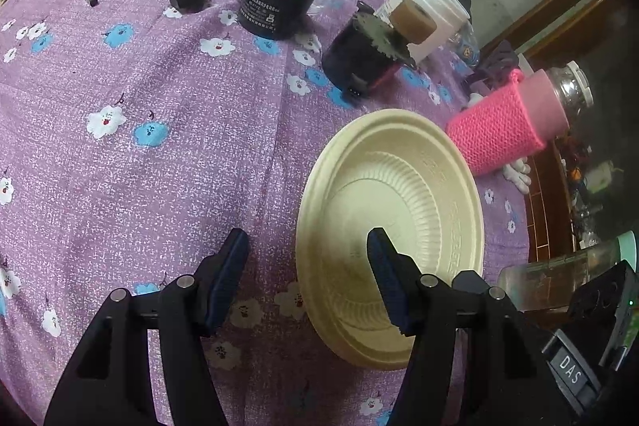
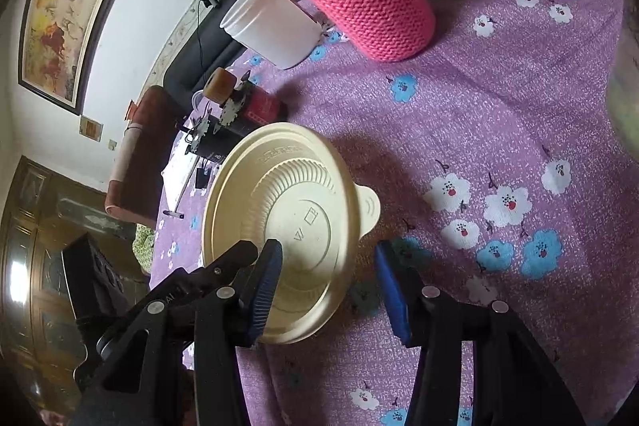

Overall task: Organize plates and bowls
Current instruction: 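Lift the beige bowl with the left gripper while the right gripper supports it, then close both grippers on the beige bowl rim and raise it off the table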

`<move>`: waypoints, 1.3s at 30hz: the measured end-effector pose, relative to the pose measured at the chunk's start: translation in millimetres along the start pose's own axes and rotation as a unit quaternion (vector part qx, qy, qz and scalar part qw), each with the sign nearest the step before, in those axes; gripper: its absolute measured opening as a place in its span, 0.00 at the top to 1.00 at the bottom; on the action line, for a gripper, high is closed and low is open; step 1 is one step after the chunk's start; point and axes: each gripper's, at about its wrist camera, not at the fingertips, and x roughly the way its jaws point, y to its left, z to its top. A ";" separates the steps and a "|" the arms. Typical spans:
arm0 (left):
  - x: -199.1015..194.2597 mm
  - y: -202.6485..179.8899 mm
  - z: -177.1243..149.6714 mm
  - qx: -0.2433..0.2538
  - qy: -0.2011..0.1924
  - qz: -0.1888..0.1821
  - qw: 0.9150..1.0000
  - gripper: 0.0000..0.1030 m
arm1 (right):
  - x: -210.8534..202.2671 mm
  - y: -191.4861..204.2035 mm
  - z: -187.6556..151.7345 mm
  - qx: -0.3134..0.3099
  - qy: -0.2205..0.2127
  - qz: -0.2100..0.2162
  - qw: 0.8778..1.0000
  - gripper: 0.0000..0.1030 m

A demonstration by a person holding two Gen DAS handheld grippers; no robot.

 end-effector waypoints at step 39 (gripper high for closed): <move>-5.8 -19.2 -10.4 0.064 -0.074 0.115 0.989 0.82 | 10.9 2.2 -4.7 -0.017 -0.013 -0.013 1.000 0.85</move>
